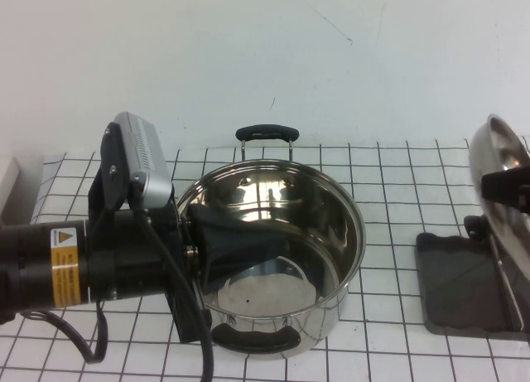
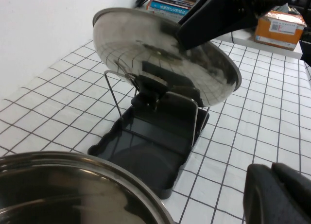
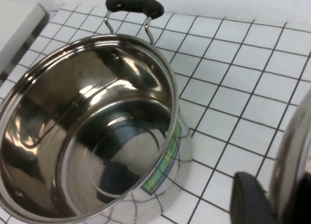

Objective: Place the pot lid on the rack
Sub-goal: Place the pot lid on the pot rack

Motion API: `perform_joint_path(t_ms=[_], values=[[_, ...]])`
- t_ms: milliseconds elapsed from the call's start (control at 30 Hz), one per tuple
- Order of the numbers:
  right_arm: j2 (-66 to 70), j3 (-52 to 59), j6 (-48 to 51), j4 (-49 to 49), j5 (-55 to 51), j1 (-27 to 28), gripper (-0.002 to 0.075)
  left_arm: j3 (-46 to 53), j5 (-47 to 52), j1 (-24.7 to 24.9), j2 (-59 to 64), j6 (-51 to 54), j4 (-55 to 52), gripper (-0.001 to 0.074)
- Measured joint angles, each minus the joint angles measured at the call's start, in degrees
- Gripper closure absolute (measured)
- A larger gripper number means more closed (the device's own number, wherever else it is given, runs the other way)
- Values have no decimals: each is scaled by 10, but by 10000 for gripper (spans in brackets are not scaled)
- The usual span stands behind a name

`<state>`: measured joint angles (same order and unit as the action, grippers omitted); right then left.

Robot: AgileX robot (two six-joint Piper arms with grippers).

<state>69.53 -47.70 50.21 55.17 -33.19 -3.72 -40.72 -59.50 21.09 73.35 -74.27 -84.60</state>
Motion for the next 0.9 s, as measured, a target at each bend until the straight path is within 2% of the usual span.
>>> perform_joint_path(t_ms=[133, 233, 500, 700, 900], values=[[0, 0, 0, 0, 1, 0, 462, 0, 0, 0, 0, -2, -3, 736], [0, 0, 0, -9, 0, 0, 430, 0, 0, 0, 0, -3, -5, 736], [-28, 0, -3, -32, -44, 28, 419, 0, 9, 0, 0, -9, -31, 736], [-87, 0, -5, -40, -73, 54, 417, 0, 41, 0, 0, -18, -35, 736], [-152, 0, -11, -79, -86, 58, 417, 0, 102, 0, -4, -58, -50, 736]])
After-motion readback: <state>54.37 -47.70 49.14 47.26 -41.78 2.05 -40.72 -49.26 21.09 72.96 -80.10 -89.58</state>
